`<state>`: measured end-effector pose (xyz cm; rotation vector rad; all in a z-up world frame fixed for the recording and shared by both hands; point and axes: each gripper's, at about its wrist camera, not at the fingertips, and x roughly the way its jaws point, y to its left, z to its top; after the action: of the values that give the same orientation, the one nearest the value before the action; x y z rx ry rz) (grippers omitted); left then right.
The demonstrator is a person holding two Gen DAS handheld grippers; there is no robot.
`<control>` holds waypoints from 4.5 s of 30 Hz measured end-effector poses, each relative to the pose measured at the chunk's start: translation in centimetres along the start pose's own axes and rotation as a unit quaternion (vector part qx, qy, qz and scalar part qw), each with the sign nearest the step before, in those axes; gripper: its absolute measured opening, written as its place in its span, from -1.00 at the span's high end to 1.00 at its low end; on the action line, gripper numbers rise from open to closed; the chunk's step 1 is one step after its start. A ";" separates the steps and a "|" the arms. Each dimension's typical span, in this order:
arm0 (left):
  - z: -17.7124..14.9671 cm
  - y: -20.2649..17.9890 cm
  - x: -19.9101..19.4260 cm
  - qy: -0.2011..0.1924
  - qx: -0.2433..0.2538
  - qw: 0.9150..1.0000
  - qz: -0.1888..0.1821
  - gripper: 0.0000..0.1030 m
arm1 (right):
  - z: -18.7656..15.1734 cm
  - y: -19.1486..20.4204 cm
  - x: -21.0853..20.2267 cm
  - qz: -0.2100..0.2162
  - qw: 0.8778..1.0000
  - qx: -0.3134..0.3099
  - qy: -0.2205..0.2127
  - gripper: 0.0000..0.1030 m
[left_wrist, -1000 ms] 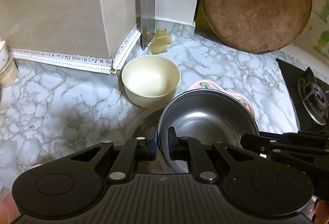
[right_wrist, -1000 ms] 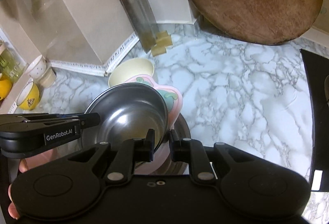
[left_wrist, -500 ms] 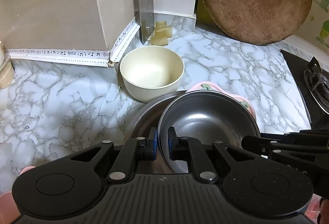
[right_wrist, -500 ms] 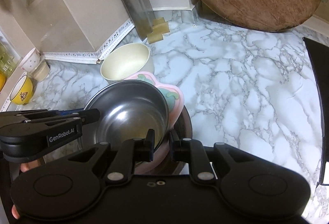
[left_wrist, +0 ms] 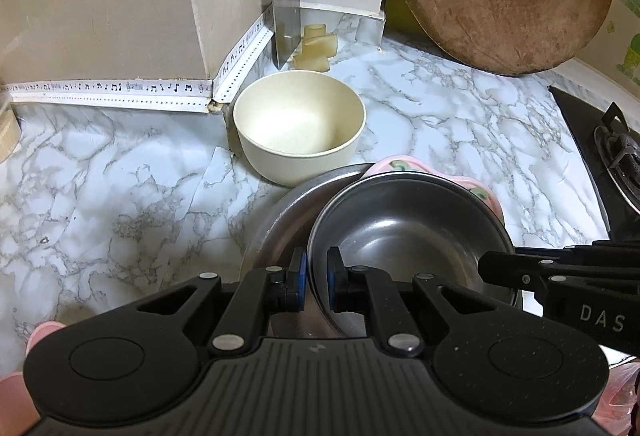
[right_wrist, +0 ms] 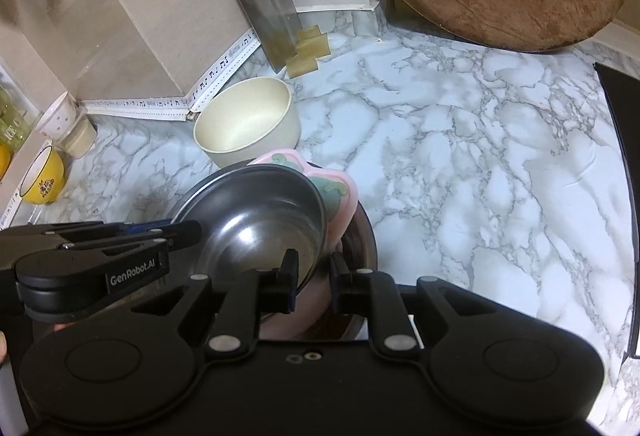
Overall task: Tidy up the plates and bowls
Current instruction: 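Lower the pink pot into the steel bowl with both tools, then open both tools and release the pink pot, then move both open tools to the rim of the cream bowl, then close both tools on the cream bowl rim, then lift the cream bowl with both tools and carry it over the pink pot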
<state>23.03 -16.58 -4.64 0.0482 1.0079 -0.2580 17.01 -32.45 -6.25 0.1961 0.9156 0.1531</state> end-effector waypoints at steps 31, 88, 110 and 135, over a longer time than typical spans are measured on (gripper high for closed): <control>0.5 1.6 -4.7 -0.055 -0.007 0.998 -0.039 -0.29 | 1.6 2.4 -4.5 0.006 0.994 -0.091 -0.063 -0.72; 8.5 6.2 9.5 0.028 -0.140 0.989 0.044 -0.22 | 14.3 1.9 13.4 0.018 0.994 -0.094 0.050 -0.16; 8.4 5.8 9.5 0.045 -0.160 0.986 0.023 0.75 | 13.9 2.3 13.0 0.024 0.992 -0.111 0.046 0.72; 10.7 3.7 2.2 -0.001 -0.114 0.993 0.012 0.78 | 14.2 3.6 3.9 0.002 0.992 -0.116 -0.050 0.86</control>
<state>33.92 -15.15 -1.03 -0.1472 1.0289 -0.1192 30.48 -29.55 0.04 -0.0111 0.7906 0.2491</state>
